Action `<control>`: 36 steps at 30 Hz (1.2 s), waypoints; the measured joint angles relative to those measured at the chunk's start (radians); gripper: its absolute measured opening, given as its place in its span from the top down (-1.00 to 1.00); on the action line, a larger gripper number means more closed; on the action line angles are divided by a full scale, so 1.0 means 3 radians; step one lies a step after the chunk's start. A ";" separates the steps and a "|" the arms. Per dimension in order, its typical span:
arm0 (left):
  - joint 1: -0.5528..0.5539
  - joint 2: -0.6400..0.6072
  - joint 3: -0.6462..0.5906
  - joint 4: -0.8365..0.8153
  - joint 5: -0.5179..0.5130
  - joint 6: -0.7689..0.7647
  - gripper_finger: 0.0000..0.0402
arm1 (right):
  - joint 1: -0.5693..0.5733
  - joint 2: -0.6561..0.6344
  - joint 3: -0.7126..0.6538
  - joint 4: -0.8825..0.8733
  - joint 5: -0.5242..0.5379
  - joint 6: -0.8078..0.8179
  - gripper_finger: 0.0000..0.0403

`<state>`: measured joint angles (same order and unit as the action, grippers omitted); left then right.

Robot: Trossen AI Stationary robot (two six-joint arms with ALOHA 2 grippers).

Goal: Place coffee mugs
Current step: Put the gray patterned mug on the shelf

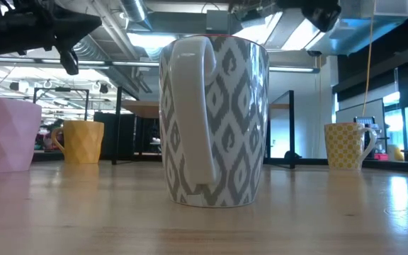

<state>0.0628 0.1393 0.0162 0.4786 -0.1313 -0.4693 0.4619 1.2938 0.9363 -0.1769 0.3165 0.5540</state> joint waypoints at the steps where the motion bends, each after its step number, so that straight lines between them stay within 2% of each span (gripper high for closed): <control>1: 0.0001 0.0000 0.0000 0.0001 -0.0003 0.0000 0.93 | 0.0058 0.0037 0.0000 0.0044 0.0029 0.0006 0.35; 6: 0.0001 0.0000 0.0000 0.0000 -0.0024 0.0000 0.93 | 0.0295 0.0230 0.0009 0.0305 0.0110 0.0070 0.35; 11: 0.0001 0.0000 0.0000 0.0000 -0.0117 0.0000 0.93 | 0.0501 0.0513 0.0288 0.0288 0.0104 0.0012 0.35; 18: 0.0001 0.0000 0.0000 -0.0085 -0.0211 0.0001 0.93 | 0.0654 0.1001 0.1094 -0.0486 0.0021 -0.0009 0.35; 23: 0.0001 0.0000 -0.0001 -0.0145 -0.0151 0.0000 0.93 | 0.0753 0.1312 0.1480 -0.0576 0.0165 0.0148 0.35; 36: 0.0000 0.0000 -0.0001 -0.0164 -0.0101 0.0001 0.93 | 0.0887 0.2045 0.1592 -0.0436 0.0381 0.0959 0.35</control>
<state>0.0628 0.1394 0.0158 0.4294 -0.1616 -0.4690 0.7280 1.9072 1.4139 -0.3076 0.4307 0.8415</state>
